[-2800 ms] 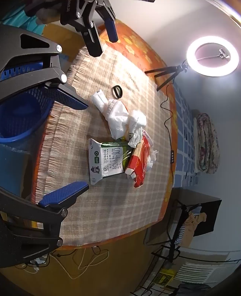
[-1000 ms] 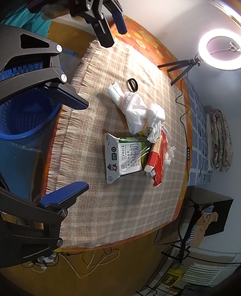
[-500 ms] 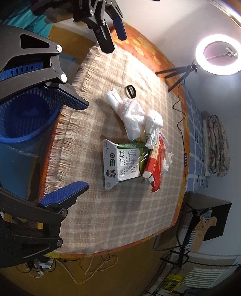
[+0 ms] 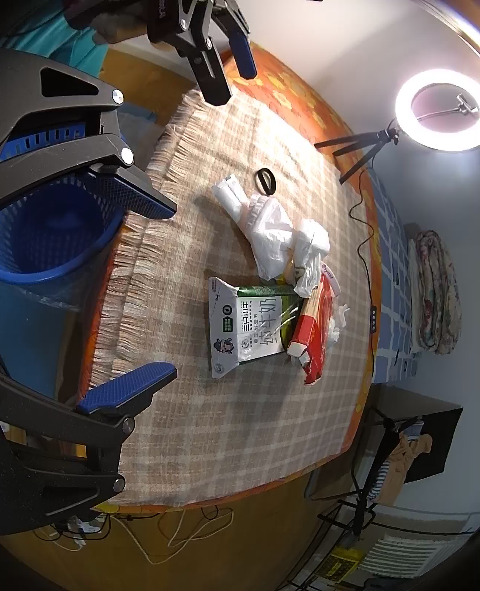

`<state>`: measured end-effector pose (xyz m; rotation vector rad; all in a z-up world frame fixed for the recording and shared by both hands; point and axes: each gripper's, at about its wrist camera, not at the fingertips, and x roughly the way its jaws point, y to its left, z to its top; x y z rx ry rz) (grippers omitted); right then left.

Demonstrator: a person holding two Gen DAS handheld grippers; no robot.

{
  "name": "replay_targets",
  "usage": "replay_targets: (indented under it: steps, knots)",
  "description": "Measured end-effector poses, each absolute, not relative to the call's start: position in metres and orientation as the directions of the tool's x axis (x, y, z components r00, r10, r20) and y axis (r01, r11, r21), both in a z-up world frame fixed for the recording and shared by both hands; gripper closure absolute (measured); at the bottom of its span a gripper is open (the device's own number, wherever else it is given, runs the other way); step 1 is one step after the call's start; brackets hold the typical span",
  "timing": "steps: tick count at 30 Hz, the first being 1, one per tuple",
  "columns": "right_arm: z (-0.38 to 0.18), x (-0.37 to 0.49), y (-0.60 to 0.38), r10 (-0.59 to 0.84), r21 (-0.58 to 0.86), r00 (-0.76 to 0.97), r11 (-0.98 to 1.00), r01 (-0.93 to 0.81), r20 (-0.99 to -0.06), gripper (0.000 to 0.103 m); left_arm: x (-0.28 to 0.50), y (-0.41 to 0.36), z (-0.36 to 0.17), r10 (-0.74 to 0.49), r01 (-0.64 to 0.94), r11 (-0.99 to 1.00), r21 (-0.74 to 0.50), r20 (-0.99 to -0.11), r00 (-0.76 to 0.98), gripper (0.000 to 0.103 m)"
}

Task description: Collect trash

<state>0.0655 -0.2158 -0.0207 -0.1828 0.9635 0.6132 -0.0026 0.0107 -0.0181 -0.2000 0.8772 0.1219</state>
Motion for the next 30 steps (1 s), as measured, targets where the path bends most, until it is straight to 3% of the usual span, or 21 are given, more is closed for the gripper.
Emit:
replay_targets:
  steps: [15,20,26,27,30]
  knots:
    - [-0.006,0.067,-0.213,0.509,0.165,0.439,0.770,-0.616,-0.740,0.023,-0.007,0.033,-0.015,0.084,-0.217,0.973,-0.080,-0.752,0.654,0.000]
    - [-0.003,0.077,-0.211,0.527,0.197,0.415,0.763,-0.616,-0.742,0.023,-0.001,0.052,-0.016,0.072,-0.256,0.958,-0.129,-0.757,0.649,0.001]
    - [-0.002,0.093,-0.200,0.572,0.270,0.365,0.740,-0.616,-0.734,0.023,0.024,0.054,-0.032,0.020,-0.241,0.957,-0.159,-0.797,0.604,0.008]
    - [-0.003,0.096,-0.195,0.577,0.280,0.353,0.735,-0.618,-0.736,0.023,0.029,0.054,-0.036,0.011,-0.241,0.956,-0.164,-0.805,0.594,0.018]
    - [-0.008,0.107,-0.180,0.602,0.319,0.304,0.710,-0.628,-0.739,0.024,0.045,0.058,-0.048,0.009,-0.244,0.958,-0.154,-0.830,0.558,0.034]
